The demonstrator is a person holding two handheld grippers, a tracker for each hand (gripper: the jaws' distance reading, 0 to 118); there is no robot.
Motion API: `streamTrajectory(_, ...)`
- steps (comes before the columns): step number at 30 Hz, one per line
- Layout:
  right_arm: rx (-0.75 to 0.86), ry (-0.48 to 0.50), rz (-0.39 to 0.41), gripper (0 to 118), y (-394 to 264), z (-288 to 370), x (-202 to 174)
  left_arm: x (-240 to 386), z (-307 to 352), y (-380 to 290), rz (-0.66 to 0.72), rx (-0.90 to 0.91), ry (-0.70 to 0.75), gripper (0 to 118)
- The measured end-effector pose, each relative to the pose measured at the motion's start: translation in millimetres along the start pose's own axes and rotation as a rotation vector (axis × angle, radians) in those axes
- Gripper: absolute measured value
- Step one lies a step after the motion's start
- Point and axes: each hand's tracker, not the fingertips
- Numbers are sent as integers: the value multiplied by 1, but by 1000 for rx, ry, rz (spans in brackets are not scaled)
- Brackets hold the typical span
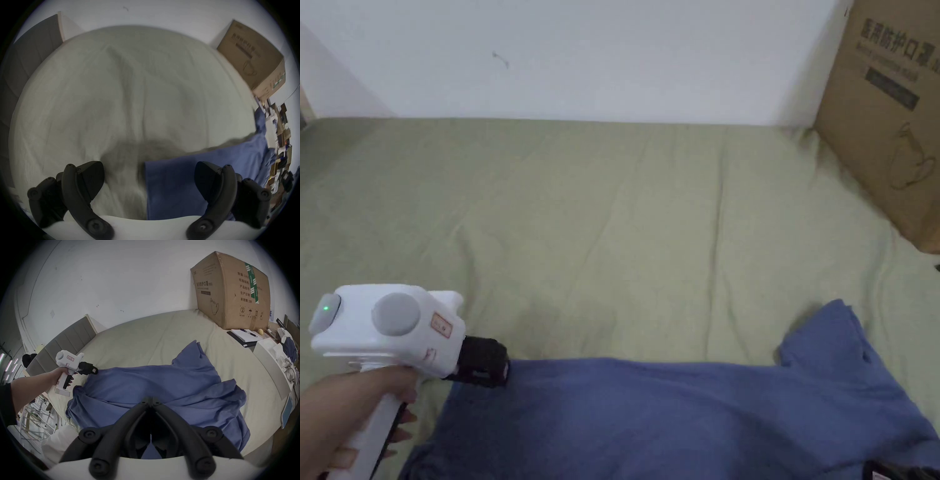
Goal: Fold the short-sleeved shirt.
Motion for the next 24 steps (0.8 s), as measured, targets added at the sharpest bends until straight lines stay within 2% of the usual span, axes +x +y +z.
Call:
streamTrajectory(1, -7, -3, 0, 0, -1, -4, 0, 3, -1, -1, -49, 19, 23, 107)
streamTrajectory(2, -13, -6, 2, 0, -1, -6, 1, 24, 17, -8, -73, 49, 44, 89)
streamTrajectory(3, -18, -9, 1, 0, -1, -7, 1, 32, 26, -12, -79, 85, 64, 89)
streamTrajectory(5, -21, -8, -7, 0, -2, -6, 0, 41, 43, -22, -94, 146, 94, 74)
streamTrajectory(8, -6, 19, -43, 0, -1, -2, 3, 35, 32, -23, -83, 133, -58, 0)
streamTrajectory(10, 74, 21, -52, 0, 9, 6, 7, 36, 45, -25, -106, 199, 23, 0)
streamTrajectory(12, 201, 20, -45, 0, 36, 18, 22, 34, 59, -29, -90, 312, -2, 0)
streamTrajectory(14, 246, -5, -87, 0, 75, 15, 46, 45, 84, -49, -85, 407, -29, 0)
streamTrajectory(16, 75, -70, -117, 0, 117, -13, 70, 50, 96, -59, -104, 449, -37, 0)
streamTrajectory(19, -204, -74, -118, 0, 152, -81, 109, 48, 106, -64, -124, 461, -32, 0)
streamTrajectory(20, -267, -84, -106, 6, 155, -102, 118, 49, 108, -69, -120, 465, -37, 0)
streamTrajectory(21, -290, -137, -117, 28, 156, -122, 133, 49, 109, -73, -112, 472, -44, 0)
streamTrajectory(22, -309, -177, -131, 64, 157, -136, 139, 46, 107, -69, -99, 478, -56, 0)
streamTrajectory(23, -349, -203, -141, 113, 158, -153, 147, 45, 107, -71, -89, 480, -67, 0)
streamTrajectory(24, -373, -214, -159, 115, 157, -166, 153, 44, 107, -74, -86, 478, -69, 0)
